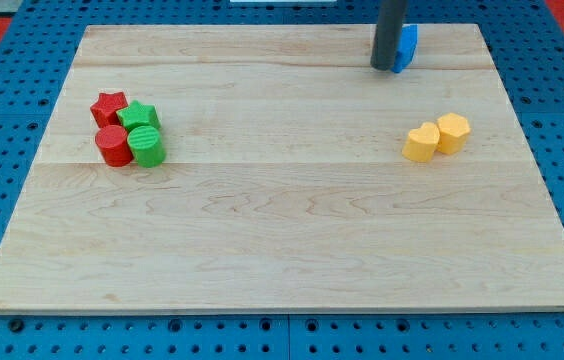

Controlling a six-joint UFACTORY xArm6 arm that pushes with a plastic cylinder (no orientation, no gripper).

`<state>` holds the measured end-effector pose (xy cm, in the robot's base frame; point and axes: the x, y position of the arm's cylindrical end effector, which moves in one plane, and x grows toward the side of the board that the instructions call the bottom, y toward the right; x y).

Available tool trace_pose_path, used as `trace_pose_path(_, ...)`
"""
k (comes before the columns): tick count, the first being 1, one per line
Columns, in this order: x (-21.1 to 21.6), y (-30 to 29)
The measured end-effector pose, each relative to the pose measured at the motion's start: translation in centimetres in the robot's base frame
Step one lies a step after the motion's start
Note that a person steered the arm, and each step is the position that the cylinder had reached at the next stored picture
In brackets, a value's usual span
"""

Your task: Move the green circle along with green star towards top left

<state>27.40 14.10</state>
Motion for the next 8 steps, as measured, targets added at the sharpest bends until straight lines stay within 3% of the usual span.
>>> trace_pose_path(2, 0.6, 0.5)
trace_pose_path(4, 10.5, -9.7)
trace_pose_path(5, 12.9, -14.6)
trace_pose_path(7, 13.7, -18.3)
trace_pose_path(8, 16.9, -22.5)
